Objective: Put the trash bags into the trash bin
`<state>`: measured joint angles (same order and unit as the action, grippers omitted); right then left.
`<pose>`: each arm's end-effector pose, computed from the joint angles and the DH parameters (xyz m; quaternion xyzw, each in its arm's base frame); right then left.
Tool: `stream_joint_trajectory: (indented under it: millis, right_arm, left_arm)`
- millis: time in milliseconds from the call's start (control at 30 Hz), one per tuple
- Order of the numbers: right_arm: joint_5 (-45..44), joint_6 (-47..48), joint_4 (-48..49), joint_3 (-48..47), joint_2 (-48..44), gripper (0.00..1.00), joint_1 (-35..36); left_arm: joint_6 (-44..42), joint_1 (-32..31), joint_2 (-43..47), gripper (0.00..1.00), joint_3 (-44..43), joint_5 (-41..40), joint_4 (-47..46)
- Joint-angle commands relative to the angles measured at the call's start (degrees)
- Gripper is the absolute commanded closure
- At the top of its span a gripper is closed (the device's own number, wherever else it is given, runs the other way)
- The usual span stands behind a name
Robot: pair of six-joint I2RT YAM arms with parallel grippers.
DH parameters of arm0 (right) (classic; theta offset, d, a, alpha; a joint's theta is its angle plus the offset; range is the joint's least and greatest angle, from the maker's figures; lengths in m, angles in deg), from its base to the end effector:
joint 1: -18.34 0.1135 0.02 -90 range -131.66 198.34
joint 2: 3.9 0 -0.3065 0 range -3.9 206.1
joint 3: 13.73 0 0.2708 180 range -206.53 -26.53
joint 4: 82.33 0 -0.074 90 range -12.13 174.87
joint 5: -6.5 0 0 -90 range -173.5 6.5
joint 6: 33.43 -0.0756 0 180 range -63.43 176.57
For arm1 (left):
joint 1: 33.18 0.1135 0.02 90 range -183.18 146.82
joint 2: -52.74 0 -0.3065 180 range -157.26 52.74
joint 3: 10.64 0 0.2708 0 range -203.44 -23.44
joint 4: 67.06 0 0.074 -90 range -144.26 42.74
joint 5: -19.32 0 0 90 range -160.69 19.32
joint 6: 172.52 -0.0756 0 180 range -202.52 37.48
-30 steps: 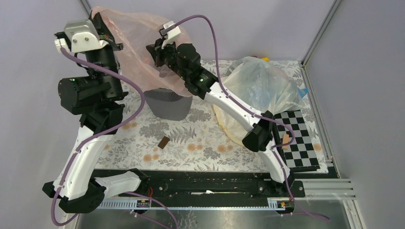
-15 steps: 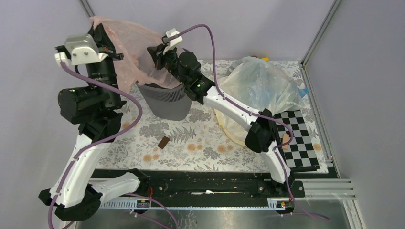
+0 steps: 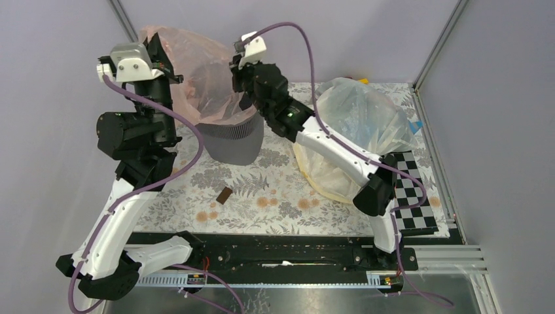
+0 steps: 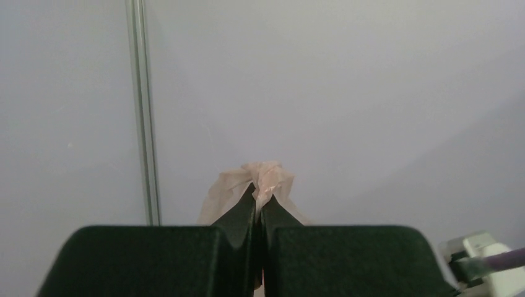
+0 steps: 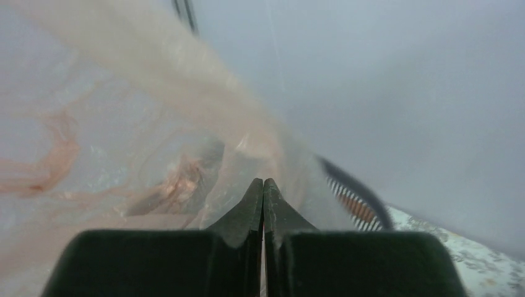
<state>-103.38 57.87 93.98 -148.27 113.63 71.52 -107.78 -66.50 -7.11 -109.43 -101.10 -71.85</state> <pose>0.3573 0.4343 0.4979 -0.1593 0.6052 0.2417 0.7416 0.1692 -0.0654 0.6450 -0.0249 0.4487 0.0405 0.8924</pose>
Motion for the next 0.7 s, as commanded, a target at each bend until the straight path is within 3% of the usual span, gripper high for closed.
stream_joint_trajectory:
  millis: [0, 100, 133, 200, 233, 267, 500, 667]
  right_arm:
    - [-7.65, 2.79, -8.42, -7.52, -6.57, 1.00, -0.03]
    - [-9.70, 3.47, -14.96, -7.96, -8.40, 0.99, -0.03]
    - [-9.05, 3.49, -17.02, -7.94, -9.10, 0.89, -0.03]
    - [-7.57, 2.38, -19.75, -6.63, -10.79, 0.56, -0.07]
    - [-6.80, 1.76, -20.62, -5.47, -11.90, 0.44, -0.04]
    - [-6.54, 0.97, -21.49, -4.25, -12.87, 0.38, -0.14]
    - [-0.19, -8.73, -26.58, 4.44, -16.78, 0.18, -1.63]
    - [3.95, -14.42, -25.02, 10.17, -16.97, 0.20, -3.12]
  left_arm:
    - [3.55, 0.19, 0.15, 1.00, -3.25, 0.67, -0.45]
    - [4.27, 0.19, 0.05, 1.00, -2.66, 0.62, -0.36]
    - [4.45, 0.19, 0.08, 1.00, -2.41, 0.66, -0.58]
    - [4.69, 0.19, 0.21, 1.00, -2.05, 0.68, -0.69]
    - [4.86, 0.19, 0.26, 1.00, -1.98, 0.69, -0.66]
    - [5.02, 0.19, 0.39, 1.00, -1.72, 0.64, -0.74]
    - [5.78, 0.19, 1.20, 1.00, -0.45, 0.75, -0.43]
    - [5.79, 0.22, 1.87, 1.00, 0.14, 0.60, -0.24]
